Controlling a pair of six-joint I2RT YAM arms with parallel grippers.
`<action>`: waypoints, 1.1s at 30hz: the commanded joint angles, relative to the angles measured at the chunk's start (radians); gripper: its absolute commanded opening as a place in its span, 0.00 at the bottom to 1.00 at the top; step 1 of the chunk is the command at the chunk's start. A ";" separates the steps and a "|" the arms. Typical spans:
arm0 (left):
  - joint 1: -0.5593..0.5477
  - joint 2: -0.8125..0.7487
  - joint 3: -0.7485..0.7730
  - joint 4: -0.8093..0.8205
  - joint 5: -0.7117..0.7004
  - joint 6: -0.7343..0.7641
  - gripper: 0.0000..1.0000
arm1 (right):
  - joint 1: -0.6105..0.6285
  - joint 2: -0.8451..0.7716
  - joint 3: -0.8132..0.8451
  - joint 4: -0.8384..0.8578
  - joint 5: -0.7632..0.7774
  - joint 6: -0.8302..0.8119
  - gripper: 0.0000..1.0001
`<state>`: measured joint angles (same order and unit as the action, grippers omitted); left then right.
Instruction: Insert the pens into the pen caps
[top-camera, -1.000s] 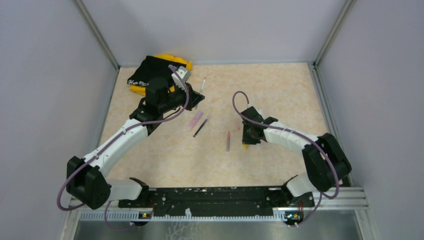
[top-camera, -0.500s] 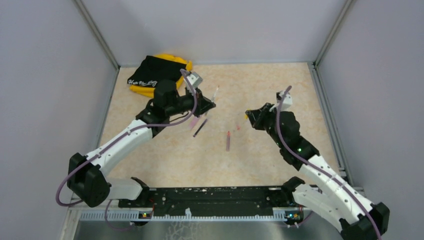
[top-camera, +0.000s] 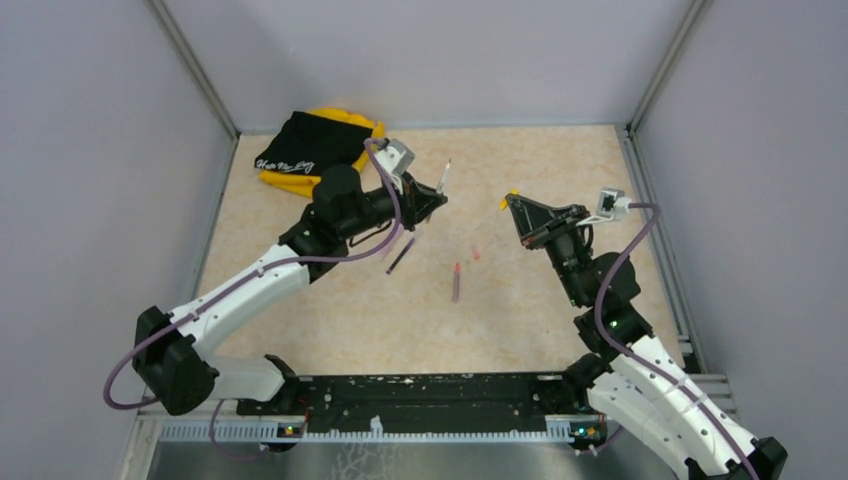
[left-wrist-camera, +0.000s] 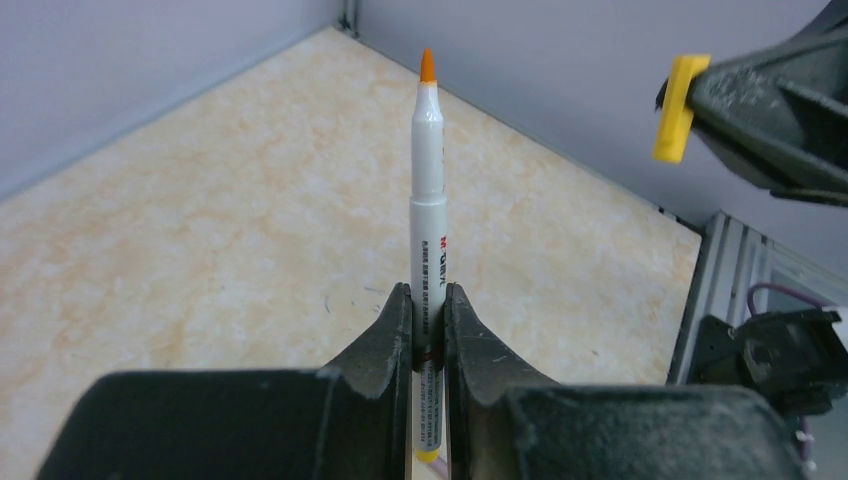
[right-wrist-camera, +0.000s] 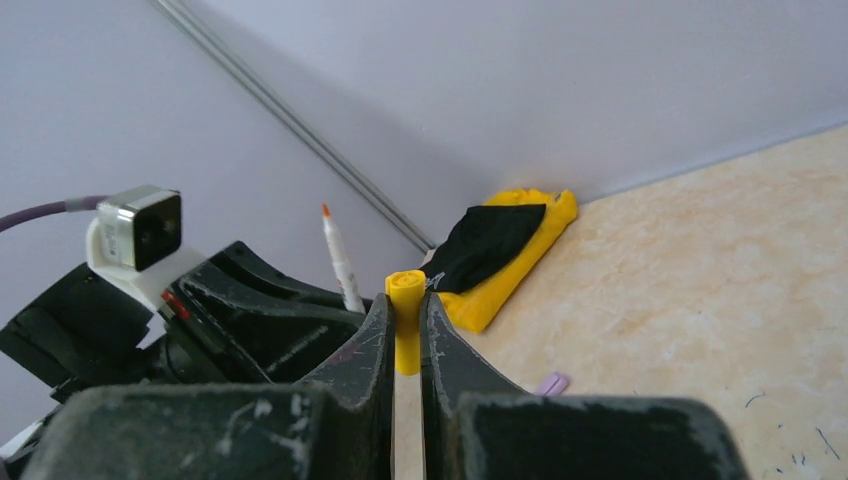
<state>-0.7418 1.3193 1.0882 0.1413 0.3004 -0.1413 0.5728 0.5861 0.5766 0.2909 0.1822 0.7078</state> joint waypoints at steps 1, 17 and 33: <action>0.056 -0.073 -0.011 0.169 -0.031 -0.051 0.00 | -0.007 0.012 0.051 0.071 -0.007 -0.011 0.00; 0.045 -0.041 -0.037 0.181 0.271 0.032 0.00 | -0.007 0.028 0.081 0.214 -0.175 -0.104 0.00; -0.034 0.010 -0.007 0.114 0.403 0.093 0.00 | -0.008 0.118 0.132 0.399 -0.286 -0.133 0.00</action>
<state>-0.7670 1.3231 1.0542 0.2615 0.6563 -0.0834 0.5728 0.6899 0.6548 0.6029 -0.0650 0.5842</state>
